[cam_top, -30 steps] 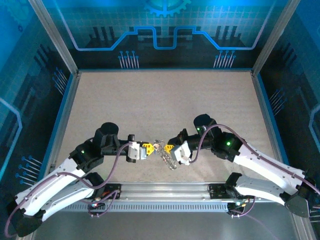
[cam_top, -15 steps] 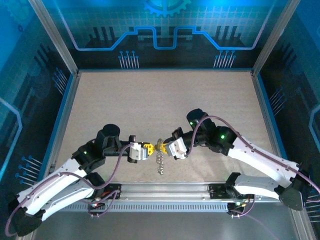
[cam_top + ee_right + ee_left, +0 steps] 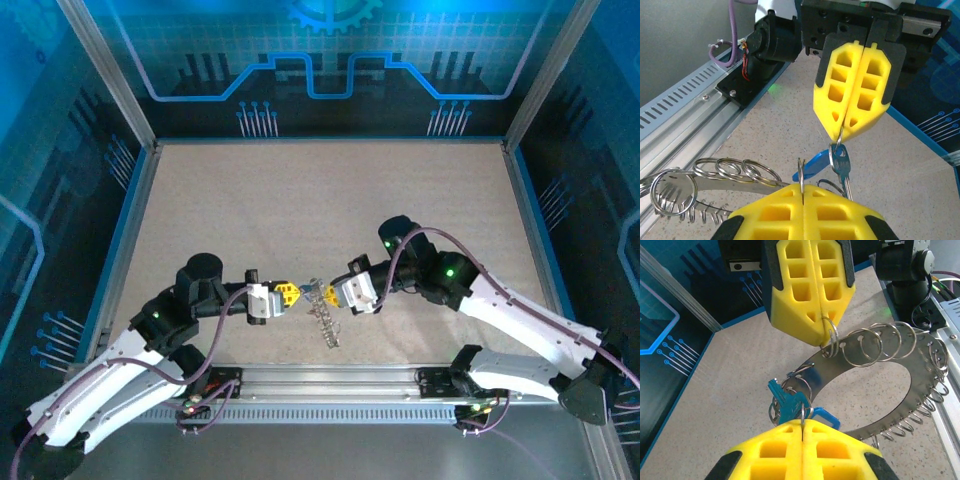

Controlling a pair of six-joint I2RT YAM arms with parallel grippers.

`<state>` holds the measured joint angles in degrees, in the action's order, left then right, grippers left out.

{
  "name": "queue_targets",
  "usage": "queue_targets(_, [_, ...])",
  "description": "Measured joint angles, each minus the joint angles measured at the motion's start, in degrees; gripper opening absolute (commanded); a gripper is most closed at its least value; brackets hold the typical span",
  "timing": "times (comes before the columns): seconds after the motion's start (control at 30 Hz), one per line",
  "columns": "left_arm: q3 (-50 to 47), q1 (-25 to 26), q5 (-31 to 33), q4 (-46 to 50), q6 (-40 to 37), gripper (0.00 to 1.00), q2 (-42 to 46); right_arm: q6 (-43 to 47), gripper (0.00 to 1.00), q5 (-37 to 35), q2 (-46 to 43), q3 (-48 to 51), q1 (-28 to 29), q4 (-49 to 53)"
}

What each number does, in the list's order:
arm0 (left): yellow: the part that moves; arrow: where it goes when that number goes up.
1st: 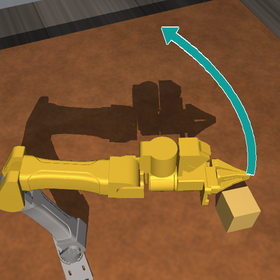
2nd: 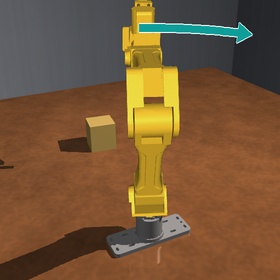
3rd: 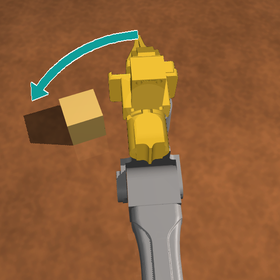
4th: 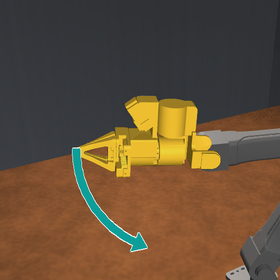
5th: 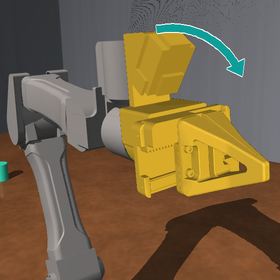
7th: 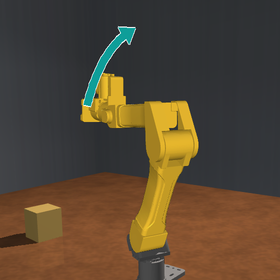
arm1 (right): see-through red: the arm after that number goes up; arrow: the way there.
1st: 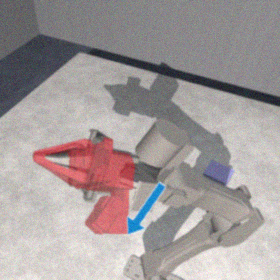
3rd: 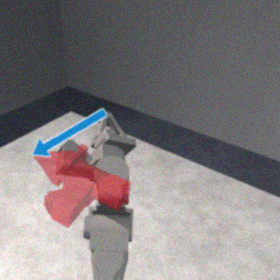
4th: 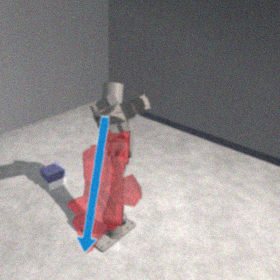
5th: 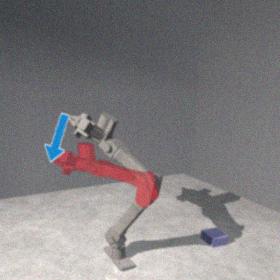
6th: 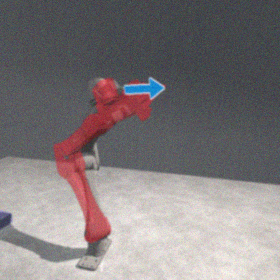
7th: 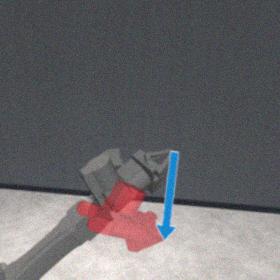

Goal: Put the keys on the keyring

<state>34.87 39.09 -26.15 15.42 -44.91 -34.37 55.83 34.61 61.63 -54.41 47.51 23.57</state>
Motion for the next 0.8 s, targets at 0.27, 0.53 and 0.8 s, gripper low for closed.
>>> queue_targets(0.27, [0.0,0.0,1.3,0.4,1.5,0.0,3.0,-0.4,0.0,0.1,0.0,2.7,-4.0,0.1])
queue_targets(0.53, [-0.3,0.0,-0.3,-1.4,2.5,0.0,2.5,-0.3,0.0,0.6,-1.2,3.2,-5.1,0.5])
queue_targets(0.8, [-1.3,0.0,-1.9,-1.6,-0.1,0.0,-1.7,0.3,0.0,1.1,1.7,2.9,-2.0,1.9])
